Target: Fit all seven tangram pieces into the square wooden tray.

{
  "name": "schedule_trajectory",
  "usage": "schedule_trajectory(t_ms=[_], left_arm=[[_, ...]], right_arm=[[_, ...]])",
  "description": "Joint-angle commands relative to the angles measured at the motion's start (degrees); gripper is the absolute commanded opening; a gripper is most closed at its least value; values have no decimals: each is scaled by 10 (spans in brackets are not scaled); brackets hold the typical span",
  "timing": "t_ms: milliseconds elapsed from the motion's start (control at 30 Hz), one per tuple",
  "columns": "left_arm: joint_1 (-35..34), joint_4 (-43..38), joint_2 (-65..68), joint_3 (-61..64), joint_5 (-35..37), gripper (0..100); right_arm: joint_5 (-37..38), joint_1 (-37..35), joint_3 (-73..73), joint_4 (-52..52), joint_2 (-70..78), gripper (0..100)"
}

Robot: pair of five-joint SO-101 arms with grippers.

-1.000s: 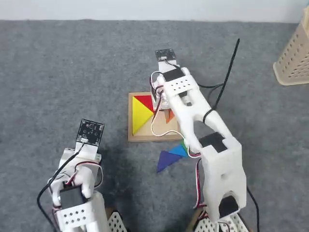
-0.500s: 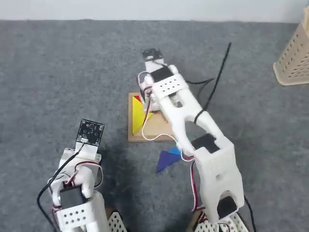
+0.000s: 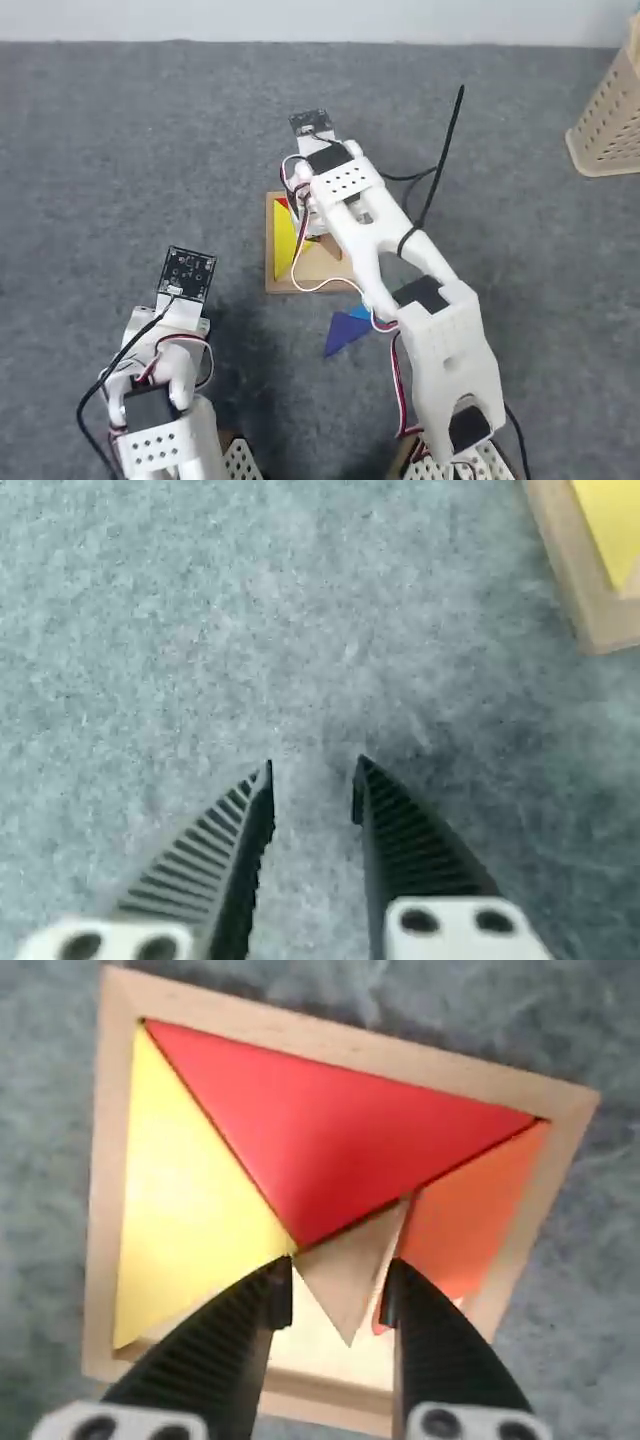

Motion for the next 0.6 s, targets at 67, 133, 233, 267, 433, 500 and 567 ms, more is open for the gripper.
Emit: schedule_trajectory(t_ms=[67,133,233,267,433,500,567], left_arm=[[-1,2,-13,-7,4,121],[-1,2,-13,-7,4,121],[-1,2,-13,-7,4,121],[-1,2,-13,-7,4,121],[-1,2,-13,-7,4,121],[-1,2,-13,-7,4,121],[-1,2,-13,-7,4,121]], right_arm=[[10,7,-31,21,-71,6],[27,7,-31,20,-70,9],[29,9,-11,0,-63,6],[30,7,10,-16,-65,6],[64,6,110,-99,-73,6],[71,15,134,-123,-71,6],[77,26,143,-136,-70,6]])
